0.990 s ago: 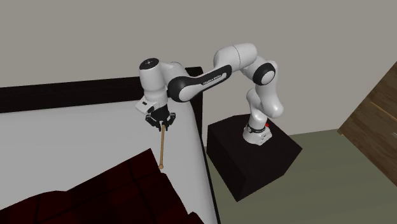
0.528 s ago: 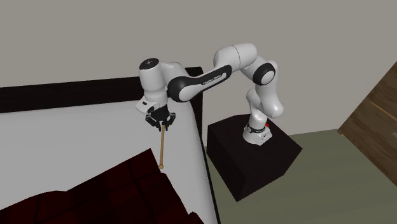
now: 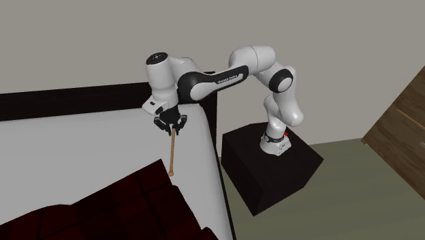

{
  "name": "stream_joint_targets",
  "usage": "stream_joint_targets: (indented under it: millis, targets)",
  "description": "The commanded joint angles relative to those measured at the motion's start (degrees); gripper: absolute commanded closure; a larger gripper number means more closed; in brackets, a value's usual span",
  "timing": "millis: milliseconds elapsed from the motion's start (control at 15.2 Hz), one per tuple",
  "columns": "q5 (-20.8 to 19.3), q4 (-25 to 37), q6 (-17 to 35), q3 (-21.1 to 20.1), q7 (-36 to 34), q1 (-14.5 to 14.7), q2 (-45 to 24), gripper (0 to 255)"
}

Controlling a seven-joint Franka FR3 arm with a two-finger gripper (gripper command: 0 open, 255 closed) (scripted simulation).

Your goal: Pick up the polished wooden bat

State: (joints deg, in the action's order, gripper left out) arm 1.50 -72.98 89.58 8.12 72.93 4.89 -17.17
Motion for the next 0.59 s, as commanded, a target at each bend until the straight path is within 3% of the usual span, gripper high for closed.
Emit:
stream_joint_targets:
  millis: [0, 396, 528]
  targets:
    - [0.09, 2.40, -1.81, 0.02, 0.06, -0.11, -0.61, 255]
    - [0.46, 11.00, -7.87, 0.06, 0.22, -0.57, -3.16, 255]
    - [0.47, 11.23, -8.03, 0.06, 0.22, -0.58, -3.23, 255]
